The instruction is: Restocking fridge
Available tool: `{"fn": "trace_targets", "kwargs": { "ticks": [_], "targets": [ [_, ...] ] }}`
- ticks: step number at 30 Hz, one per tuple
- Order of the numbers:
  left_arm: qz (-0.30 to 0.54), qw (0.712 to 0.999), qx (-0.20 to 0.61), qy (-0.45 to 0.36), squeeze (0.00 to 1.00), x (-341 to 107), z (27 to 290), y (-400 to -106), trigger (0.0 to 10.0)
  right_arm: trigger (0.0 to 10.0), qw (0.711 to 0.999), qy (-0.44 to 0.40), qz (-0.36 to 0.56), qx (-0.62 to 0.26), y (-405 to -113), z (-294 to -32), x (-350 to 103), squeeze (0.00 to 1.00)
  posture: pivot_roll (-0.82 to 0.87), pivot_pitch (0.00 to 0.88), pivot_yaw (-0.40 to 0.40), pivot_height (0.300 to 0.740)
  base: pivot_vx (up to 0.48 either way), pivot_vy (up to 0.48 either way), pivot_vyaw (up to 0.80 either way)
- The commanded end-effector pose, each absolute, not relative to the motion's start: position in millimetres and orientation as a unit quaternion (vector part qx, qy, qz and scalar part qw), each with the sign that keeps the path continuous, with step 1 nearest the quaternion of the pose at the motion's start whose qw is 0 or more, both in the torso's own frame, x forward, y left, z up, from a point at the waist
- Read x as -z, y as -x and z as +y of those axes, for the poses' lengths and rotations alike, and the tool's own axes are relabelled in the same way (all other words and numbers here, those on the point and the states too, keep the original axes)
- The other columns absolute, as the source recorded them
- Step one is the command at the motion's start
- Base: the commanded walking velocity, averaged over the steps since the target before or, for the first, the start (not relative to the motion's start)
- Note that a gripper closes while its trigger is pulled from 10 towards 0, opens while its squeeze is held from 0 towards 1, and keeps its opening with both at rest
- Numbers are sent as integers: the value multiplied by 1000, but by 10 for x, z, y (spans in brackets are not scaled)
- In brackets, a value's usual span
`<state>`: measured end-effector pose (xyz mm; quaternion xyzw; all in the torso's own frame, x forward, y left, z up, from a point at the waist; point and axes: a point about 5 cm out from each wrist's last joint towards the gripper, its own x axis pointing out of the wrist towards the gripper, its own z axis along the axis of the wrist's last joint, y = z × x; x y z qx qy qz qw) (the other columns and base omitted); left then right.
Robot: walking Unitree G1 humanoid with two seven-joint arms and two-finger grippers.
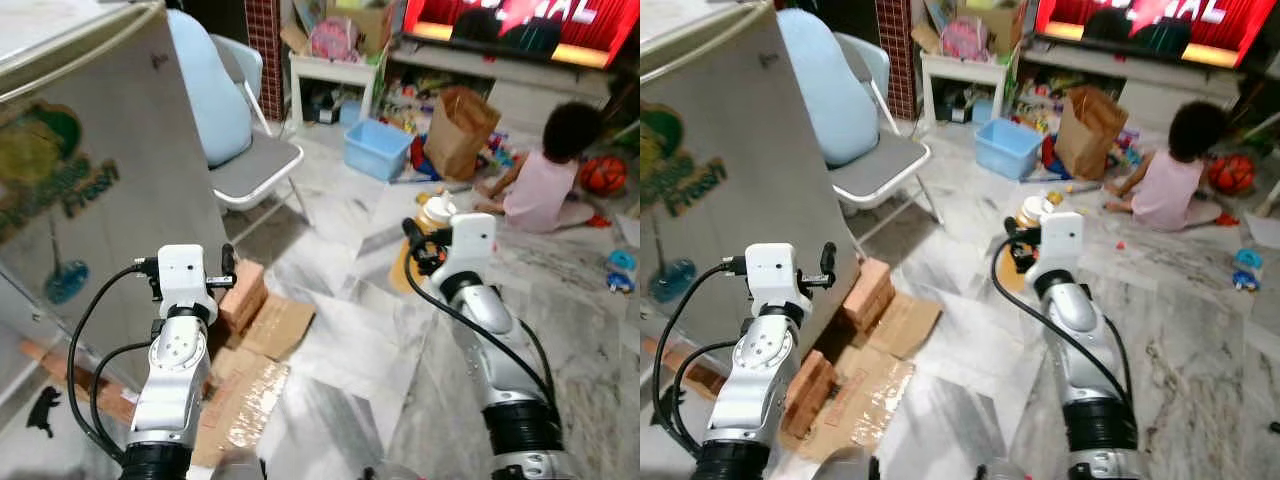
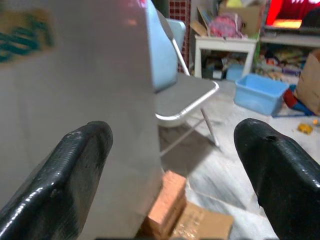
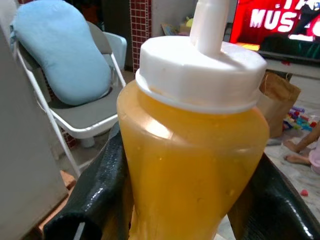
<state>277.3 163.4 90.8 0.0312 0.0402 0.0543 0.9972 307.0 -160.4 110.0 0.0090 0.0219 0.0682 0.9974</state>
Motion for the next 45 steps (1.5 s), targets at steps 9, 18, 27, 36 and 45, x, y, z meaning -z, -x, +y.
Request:
{"fn": "trace_targets", "kwargs": {
  "ticks": [9,18,27,36,45],
  "targets": [
    [50,997,-61,-26,0,-866,1628,-2746,10000,10000,995,-34,34,-90,-3088,-1488,-1122,0,54,0,-49,740,-232,393,0],
    [42,997,-65,-26,0,-888,1657,-2738,10000,10000,993,-42,46,-100,-3072,-1473,-1093,0,57,0,-52,740,-319,363,0],
    [7,998,-60,-24,0,-946,1675,-2679,10000,10000,997,6,47,-61,-3075,-1516,-1048,0,62,0,-53,740,-33,76,0],
    [6,998,-63,-16,0,-926,1741,-2644,10000,10000,996,-28,34,-77,-3035,-1546,-1065,0,63,0,-50,740,0,0,0],
    [-6,999,-31,-8,0,-953,1718,-2658,10000,10000,998,34,36,-50,-3033,-1570,-1031,0,58,0,-44,740,95,0,0]
  ]
}}
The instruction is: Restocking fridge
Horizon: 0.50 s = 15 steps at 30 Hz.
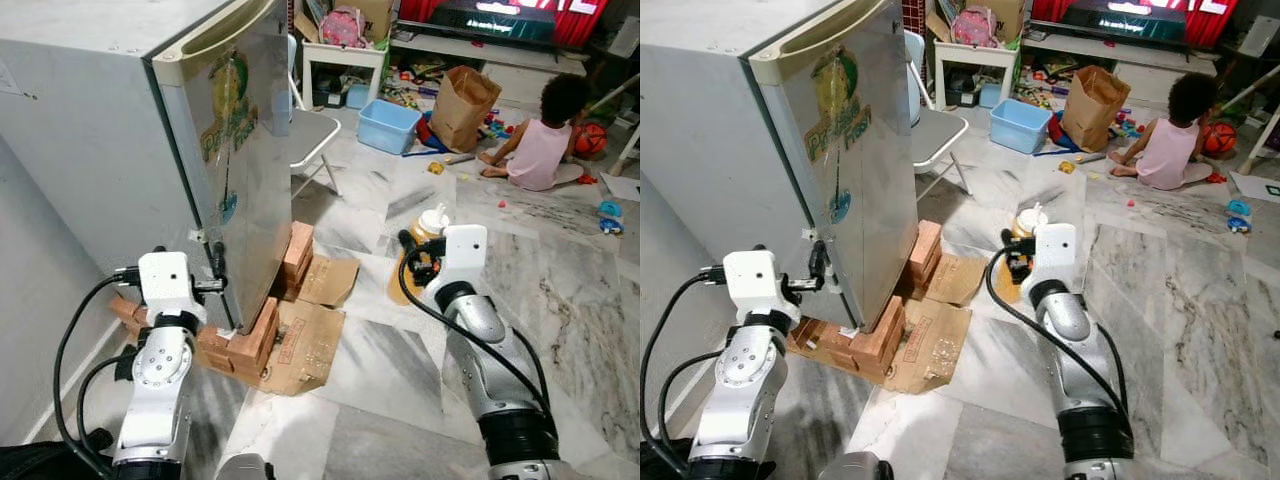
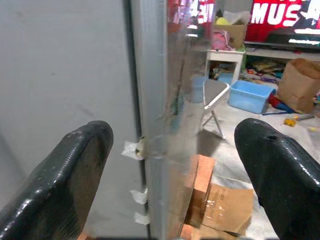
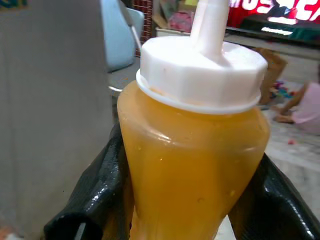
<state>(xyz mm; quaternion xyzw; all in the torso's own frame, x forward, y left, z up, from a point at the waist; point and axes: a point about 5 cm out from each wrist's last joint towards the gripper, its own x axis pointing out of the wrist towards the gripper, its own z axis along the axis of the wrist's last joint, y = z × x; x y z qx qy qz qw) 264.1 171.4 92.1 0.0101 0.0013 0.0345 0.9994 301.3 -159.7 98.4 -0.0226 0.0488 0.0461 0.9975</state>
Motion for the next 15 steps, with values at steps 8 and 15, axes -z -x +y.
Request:
{"fn": "trace_targets", "kwargs": {
  "ticks": [8,15],
  "targets": [
    [-5,1000,-26,-2,0,-948,1709,-2669,10000,10000,997,37,53,-40,-3019,-1594,-986,0,57,0,-42,740,354,75,0],
    [-2,1000,-27,1,0,-932,1695,-2667,10000,10000,997,41,57,-41,-3029,-1606,-989,0,59,0,-46,740,338,339,-114]
  ]
}}
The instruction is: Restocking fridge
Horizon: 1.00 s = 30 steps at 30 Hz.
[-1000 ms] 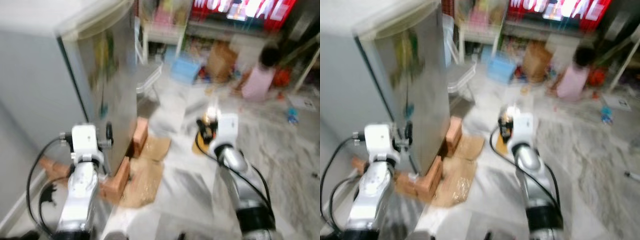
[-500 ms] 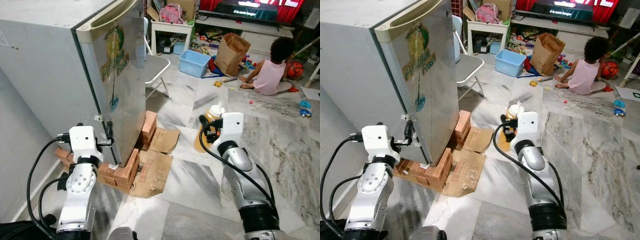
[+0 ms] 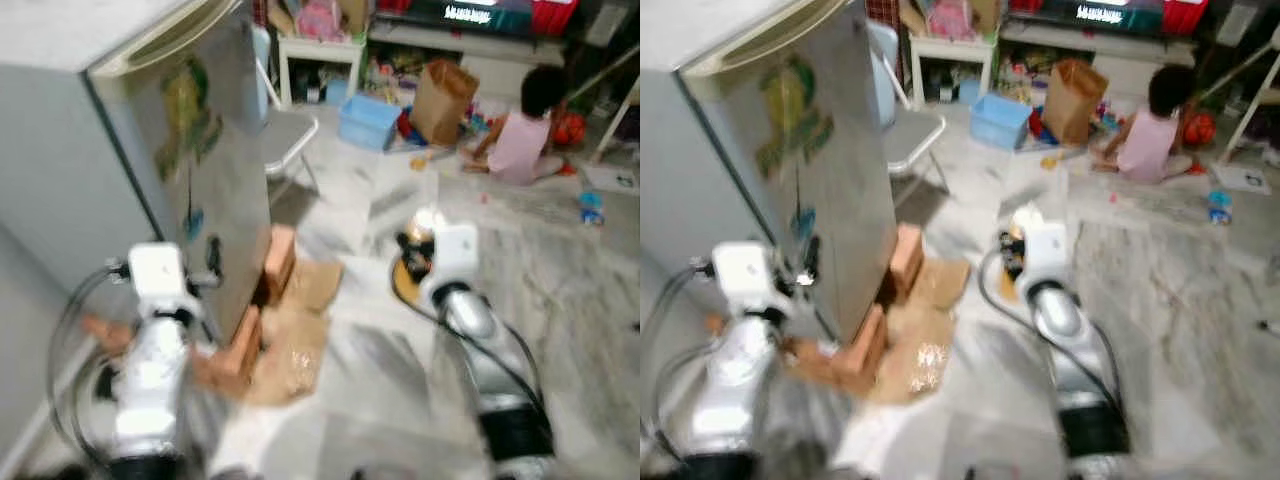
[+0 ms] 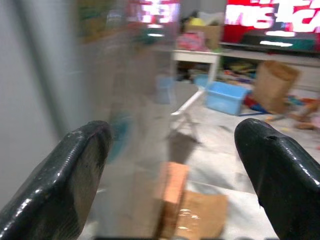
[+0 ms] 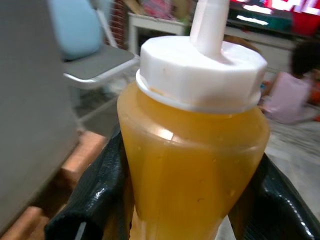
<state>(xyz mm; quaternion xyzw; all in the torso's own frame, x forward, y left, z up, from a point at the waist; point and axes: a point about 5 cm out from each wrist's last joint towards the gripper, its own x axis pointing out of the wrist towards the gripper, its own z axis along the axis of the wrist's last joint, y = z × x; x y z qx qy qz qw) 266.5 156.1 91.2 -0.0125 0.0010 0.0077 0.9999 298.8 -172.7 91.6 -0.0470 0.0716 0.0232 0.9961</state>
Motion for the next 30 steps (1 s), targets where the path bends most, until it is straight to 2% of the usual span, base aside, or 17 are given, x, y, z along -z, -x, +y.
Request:
{"fn": "trace_targets", "kwargs": {
  "ticks": [1,3,14,22,30],
  "targets": [
    [-3,1000,-27,2,0,-932,1691,-2667,10000,10000,997,39,57,-41,-3030,-1607,-987,0,57,0,-47,740,289,382,-800],
    [-3,1000,-27,2,0,-932,1691,-2667,10000,10000,997,39,57,-41,-3030,-1607,-987,0,57,0,-47,740,289,382,-800],
    [-3,1000,-27,4,0,-924,1672,-2670,10000,10000,997,38,51,-52,-3027,-1576,-999,0,52,0,-48,740,0,0,0],
    [-11,999,-50,6,0,-960,1729,-2765,10000,10000,996,40,69,-36,-2981,-1654,-953,0,46,0,-56,740,0,0,0],
    [-15,997,-74,5,0,-996,1763,-2872,10000,10000,996,33,74,-35,-2952,-1616,-942,0,39,0,-42,740,0,0,0]
  ]
}}
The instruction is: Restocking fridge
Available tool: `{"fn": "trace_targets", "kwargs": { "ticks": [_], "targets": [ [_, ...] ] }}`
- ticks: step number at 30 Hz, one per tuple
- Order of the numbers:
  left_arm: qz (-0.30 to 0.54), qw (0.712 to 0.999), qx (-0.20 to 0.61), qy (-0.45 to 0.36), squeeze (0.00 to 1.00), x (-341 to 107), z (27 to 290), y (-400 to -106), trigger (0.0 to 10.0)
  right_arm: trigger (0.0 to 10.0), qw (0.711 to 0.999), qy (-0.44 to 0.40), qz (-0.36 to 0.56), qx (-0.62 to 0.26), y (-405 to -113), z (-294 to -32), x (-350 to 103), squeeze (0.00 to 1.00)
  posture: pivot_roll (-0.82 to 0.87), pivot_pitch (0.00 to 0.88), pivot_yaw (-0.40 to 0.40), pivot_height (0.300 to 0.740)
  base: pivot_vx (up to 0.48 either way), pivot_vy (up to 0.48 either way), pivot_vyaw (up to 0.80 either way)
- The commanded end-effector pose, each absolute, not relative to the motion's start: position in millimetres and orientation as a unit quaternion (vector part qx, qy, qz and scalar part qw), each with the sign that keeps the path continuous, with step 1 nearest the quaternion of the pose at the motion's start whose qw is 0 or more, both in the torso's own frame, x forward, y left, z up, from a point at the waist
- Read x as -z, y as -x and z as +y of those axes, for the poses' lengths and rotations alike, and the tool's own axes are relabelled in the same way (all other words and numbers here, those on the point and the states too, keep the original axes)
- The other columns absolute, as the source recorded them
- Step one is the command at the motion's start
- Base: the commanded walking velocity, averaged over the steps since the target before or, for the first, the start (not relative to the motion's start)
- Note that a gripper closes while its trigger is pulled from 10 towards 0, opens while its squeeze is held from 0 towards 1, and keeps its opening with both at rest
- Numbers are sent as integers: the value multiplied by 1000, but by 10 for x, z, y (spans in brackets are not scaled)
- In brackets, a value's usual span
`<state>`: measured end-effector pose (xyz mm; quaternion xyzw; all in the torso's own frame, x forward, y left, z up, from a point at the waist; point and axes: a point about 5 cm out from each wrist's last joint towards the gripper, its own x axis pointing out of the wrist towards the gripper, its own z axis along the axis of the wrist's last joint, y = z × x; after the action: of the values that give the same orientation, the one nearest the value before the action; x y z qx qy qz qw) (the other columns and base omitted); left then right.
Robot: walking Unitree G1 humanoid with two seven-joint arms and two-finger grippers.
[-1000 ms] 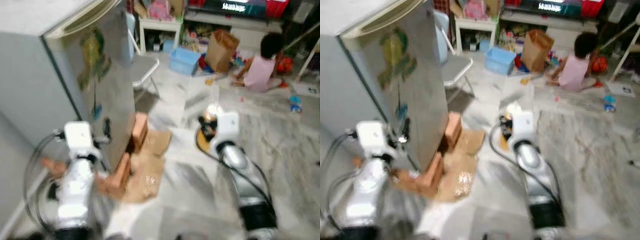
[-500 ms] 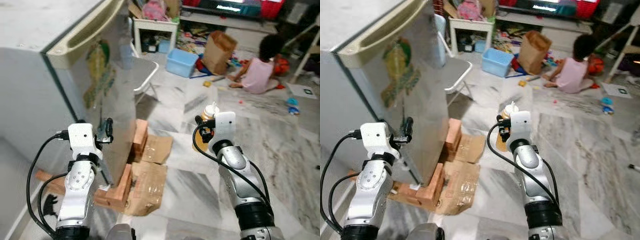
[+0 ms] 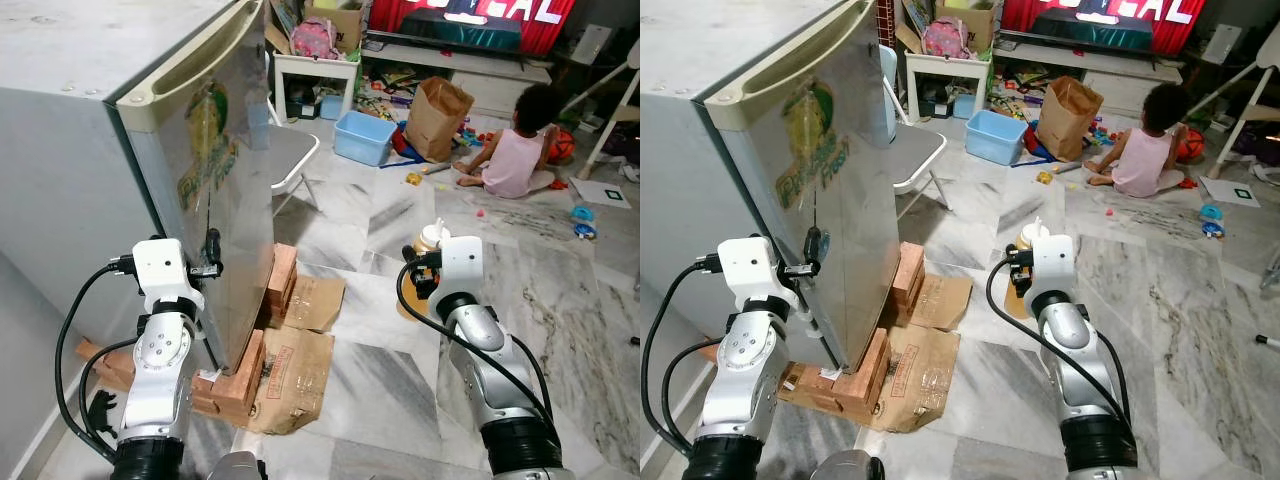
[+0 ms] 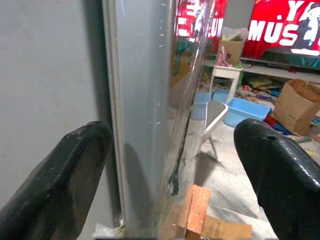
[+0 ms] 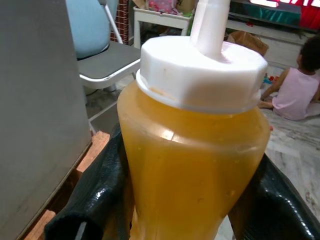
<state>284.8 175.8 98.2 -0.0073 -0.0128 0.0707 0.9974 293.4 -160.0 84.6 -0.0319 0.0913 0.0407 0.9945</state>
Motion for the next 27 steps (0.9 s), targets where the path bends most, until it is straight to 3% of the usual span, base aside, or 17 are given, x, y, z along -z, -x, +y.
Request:
{"fn": "trace_targets", "kwargs": {
  "ticks": [1,7,12,27],
  "targets": [
    [-14,997,-72,7,0,-996,1759,-2886,10000,10000,996,33,74,-35,-2952,-1614,-944,0,39,0,-40,740,0,0,0],
    [-12,998,-59,4,0,-994,1720,-2991,10000,10000,996,32,76,-34,-2955,-1623,-952,0,28,0,-31,740,0,0,0],
    [-5,994,-107,-22,0,-975,1842,-3055,10000,10000,996,31,79,-21,-2925,-1683,-949,0,12,0,-19,740,0,0,0],
    [-12,992,-121,-20,0,-990,1932,-3202,10000,10000,996,35,81,-23,-2935,-1687,-967,0,8,0,-35,740,0,0,0]
  ]
}}
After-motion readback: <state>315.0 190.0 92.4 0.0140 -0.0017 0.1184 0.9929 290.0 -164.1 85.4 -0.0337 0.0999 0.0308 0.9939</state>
